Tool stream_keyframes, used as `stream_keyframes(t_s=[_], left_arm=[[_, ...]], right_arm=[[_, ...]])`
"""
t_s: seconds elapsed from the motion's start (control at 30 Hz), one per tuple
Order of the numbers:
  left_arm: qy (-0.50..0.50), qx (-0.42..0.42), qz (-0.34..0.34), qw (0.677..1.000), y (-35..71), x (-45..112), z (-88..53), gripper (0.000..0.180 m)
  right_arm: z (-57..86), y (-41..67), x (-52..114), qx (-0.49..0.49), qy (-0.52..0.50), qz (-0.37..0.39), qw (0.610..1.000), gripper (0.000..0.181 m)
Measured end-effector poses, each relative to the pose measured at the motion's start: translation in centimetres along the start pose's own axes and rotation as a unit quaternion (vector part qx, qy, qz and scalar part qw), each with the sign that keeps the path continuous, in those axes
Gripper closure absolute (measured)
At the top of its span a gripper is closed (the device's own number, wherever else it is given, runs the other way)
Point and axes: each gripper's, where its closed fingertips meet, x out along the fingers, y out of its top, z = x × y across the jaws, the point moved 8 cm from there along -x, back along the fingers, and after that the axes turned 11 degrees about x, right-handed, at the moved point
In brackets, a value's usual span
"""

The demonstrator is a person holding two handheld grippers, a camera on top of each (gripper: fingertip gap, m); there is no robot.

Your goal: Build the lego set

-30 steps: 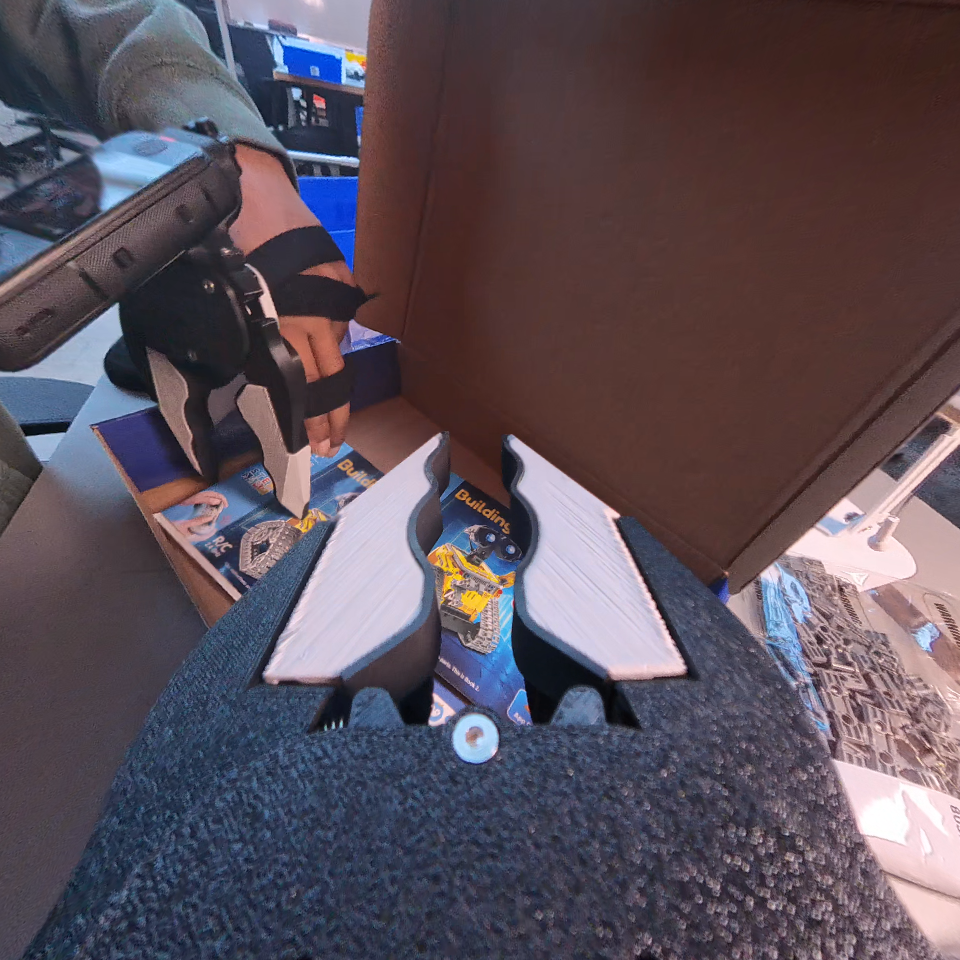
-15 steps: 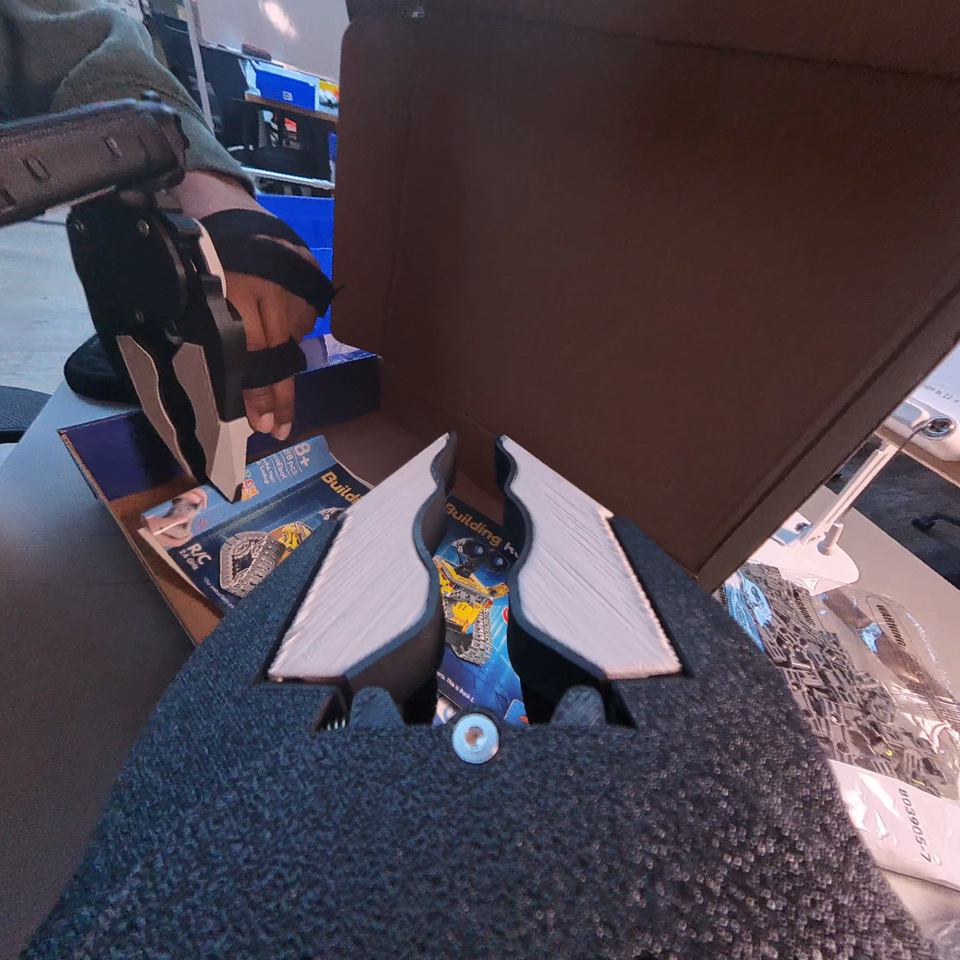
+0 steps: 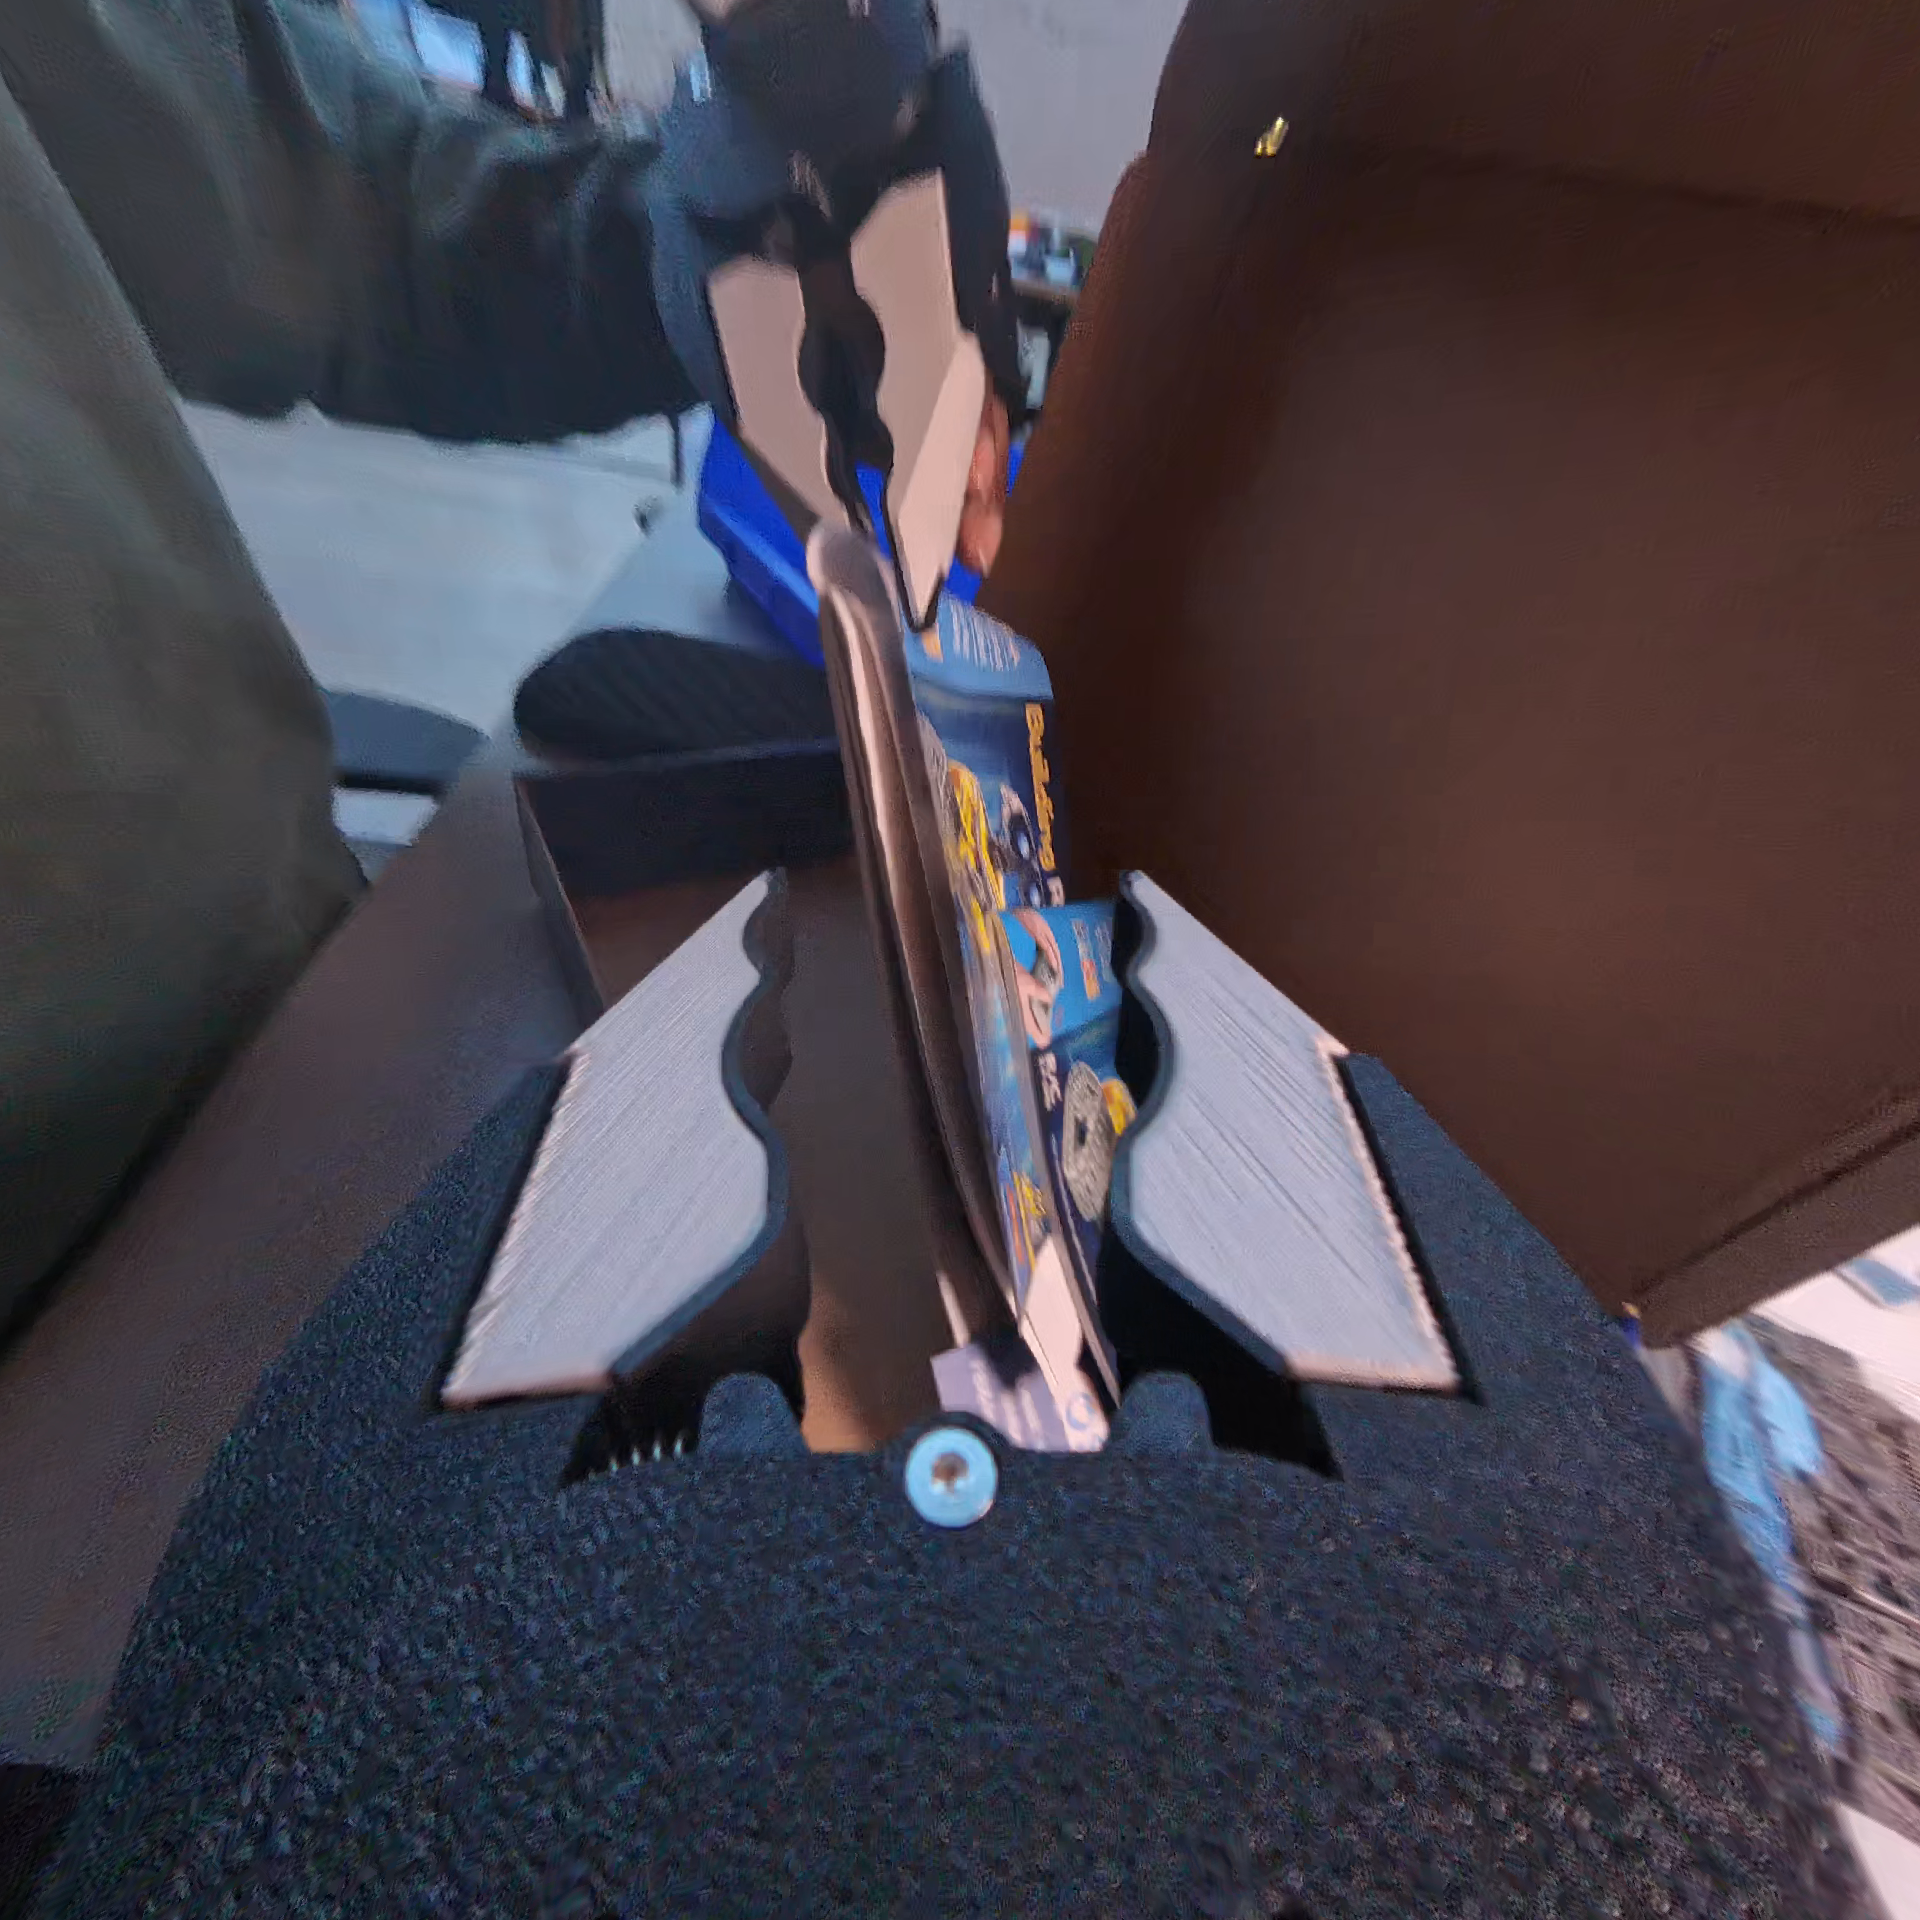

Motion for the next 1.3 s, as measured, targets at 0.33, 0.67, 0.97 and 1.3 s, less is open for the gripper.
stream_keyframes(t_s=[0.33, 0.67, 0.97, 1.3], left_arm=[[0.084, -0.135, 0.083, 0.984, -0.2, -3.7, 1.0, 0.146], [0.196, -0.443, 0.306, 0.820, -3.3, -9.3, 7.0, 0.130], [0.086, -0.530, 0.488, 0.688, -0.8, -6.9, 5.6, 0.119], [0.027, -0.588, 0.597, 0.545, -0.6, -2.7, 0.6, 0.116]], right_arm=[[-1.3, -0.9, 3.7, -0.139, -0.081, -0.078, 0.984, 0.178], [-3.7, 3.9, 3.9, -0.001, -0.031, 0.004, 1.000, 0.178], [-3.8, 6.7, 3.3, -0.160, -0.182, -0.022, 0.970, 0.178], [-4.5, 5.9, 2.6, -0.573, -0.318, -0.029, 0.755, 0.179]])
